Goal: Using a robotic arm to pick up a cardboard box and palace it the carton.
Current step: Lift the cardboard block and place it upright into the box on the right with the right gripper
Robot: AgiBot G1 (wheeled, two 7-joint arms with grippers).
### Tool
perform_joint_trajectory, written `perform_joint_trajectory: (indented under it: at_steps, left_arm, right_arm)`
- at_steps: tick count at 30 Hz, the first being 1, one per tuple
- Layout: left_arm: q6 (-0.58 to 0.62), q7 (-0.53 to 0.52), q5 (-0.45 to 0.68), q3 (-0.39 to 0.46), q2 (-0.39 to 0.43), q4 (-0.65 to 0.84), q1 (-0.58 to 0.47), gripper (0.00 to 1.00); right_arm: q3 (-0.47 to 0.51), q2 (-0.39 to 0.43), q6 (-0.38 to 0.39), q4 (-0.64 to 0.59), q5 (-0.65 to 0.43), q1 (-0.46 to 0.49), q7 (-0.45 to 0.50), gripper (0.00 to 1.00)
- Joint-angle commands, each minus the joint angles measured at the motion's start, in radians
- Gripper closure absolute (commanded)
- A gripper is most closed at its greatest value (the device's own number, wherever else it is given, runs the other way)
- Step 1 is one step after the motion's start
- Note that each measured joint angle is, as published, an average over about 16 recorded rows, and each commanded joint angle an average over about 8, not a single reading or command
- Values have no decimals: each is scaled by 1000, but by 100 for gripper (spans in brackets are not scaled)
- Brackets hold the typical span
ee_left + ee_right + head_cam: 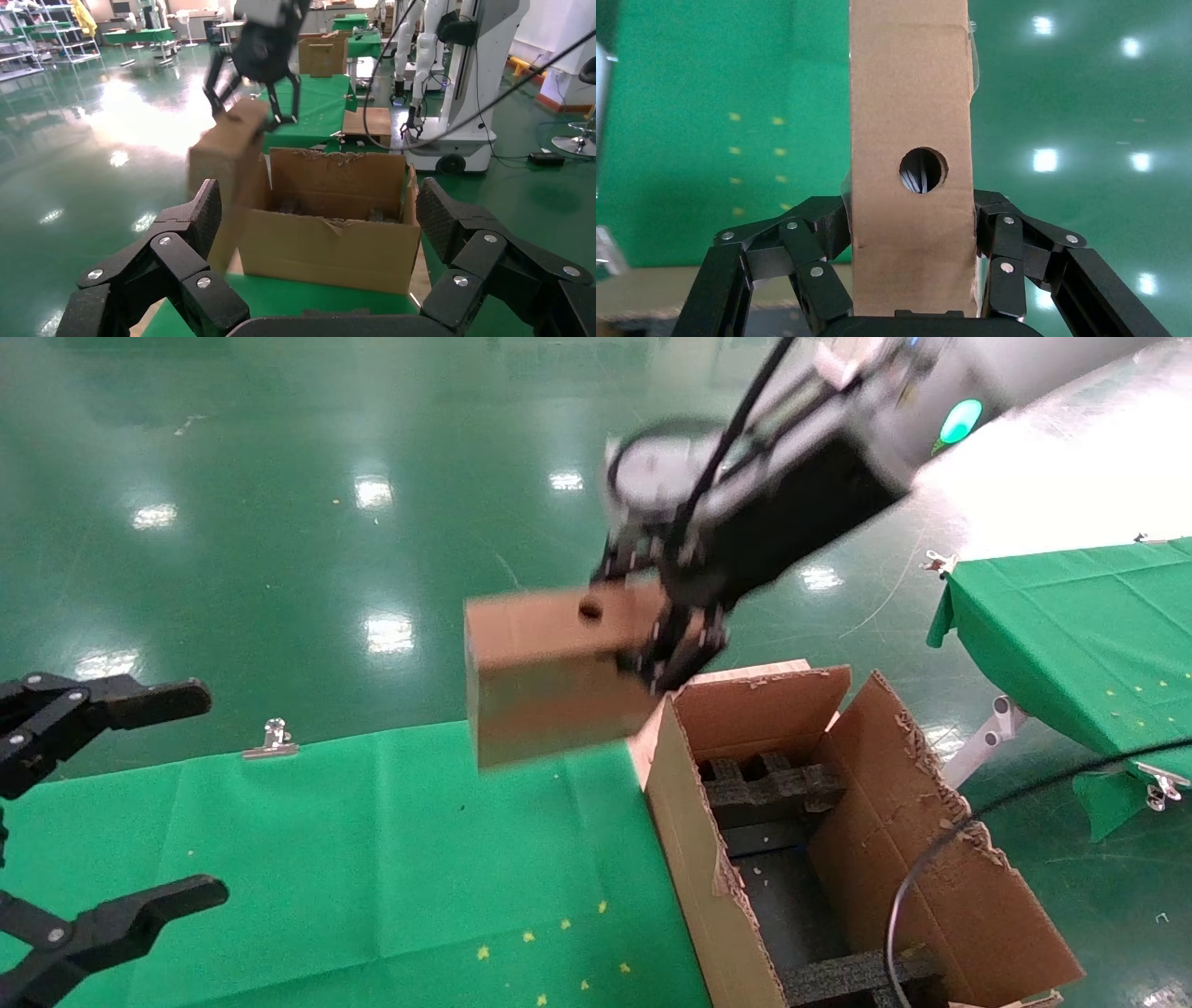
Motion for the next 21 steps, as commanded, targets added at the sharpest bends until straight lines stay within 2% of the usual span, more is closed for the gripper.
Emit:
perform_joint_trajectory:
  at_steps: [1, 8, 21]
  left_arm:
    - [0, 0, 0, 0, 0, 0, 0, 0]
    - [0, 0, 0, 0, 0, 0, 0, 0]
    - [0, 0, 0, 0, 0, 0, 0, 0]
  right_arm:
    - [-9, -6, -1, -24, 8, 49, -17, 100]
    - [-110, 73, -5, -39, 21, 122, -7, 100]
    - [-332, 376, 4, 124, -44, 294, 124, 100]
